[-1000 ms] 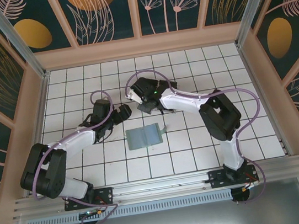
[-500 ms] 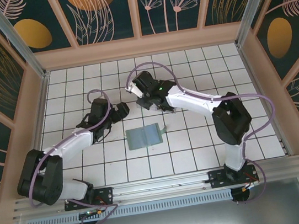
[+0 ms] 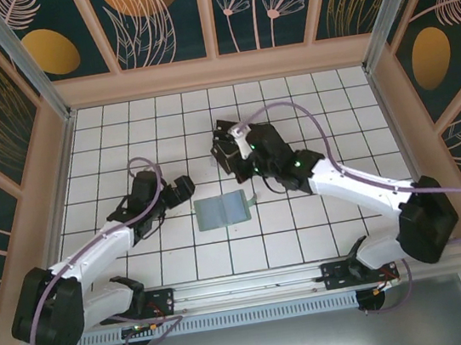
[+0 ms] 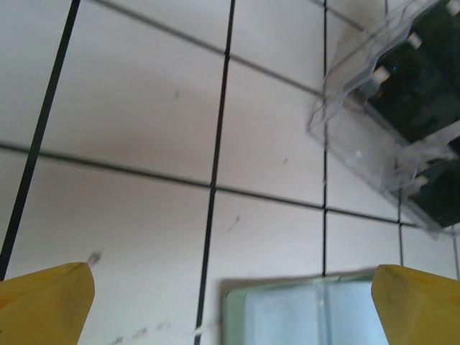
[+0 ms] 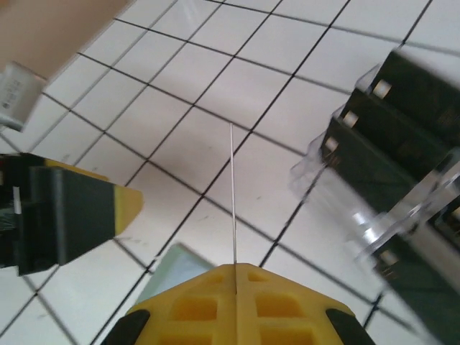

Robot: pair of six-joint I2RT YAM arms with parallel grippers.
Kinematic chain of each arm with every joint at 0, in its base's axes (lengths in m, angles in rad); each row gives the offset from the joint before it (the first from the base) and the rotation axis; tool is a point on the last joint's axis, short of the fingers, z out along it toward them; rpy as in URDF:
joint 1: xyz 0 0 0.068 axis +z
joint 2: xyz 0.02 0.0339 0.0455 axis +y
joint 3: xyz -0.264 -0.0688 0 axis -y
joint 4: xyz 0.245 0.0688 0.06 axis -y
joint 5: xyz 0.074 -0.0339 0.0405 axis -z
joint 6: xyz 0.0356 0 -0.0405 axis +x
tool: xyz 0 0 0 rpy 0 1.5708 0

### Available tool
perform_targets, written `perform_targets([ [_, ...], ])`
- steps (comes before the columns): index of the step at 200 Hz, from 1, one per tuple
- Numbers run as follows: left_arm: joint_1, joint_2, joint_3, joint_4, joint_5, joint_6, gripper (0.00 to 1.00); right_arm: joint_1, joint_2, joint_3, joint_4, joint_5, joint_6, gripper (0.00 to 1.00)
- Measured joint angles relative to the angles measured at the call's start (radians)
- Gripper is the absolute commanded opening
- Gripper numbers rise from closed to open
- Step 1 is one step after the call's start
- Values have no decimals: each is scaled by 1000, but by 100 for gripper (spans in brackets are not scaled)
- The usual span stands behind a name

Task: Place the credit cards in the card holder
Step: Pick up the credit card from the storage box, then insert the credit card into the card slot.

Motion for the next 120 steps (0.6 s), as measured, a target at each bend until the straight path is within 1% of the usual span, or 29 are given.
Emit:
perform_targets([
  [18, -67, -26, -32, -26, -13, -11, 98, 0, -70, -162, 119, -61, 118, 0],
  [33, -128, -29, -34, -45, -44, -15, 99, 0, -113, -283, 221, -102, 206, 0],
  [53, -183, -29, -35, -63, -96, -23, 98, 0, -145, -402, 340, -140, 306, 0],
  [86, -254, 10, -34, -93, -197, -28, 98, 0, -154, -529, 525, -177, 427, 0],
  [120, -323, 74, -31, -129, -279, -30, 99, 0, -154, -612, 674, -194, 512, 0],
])
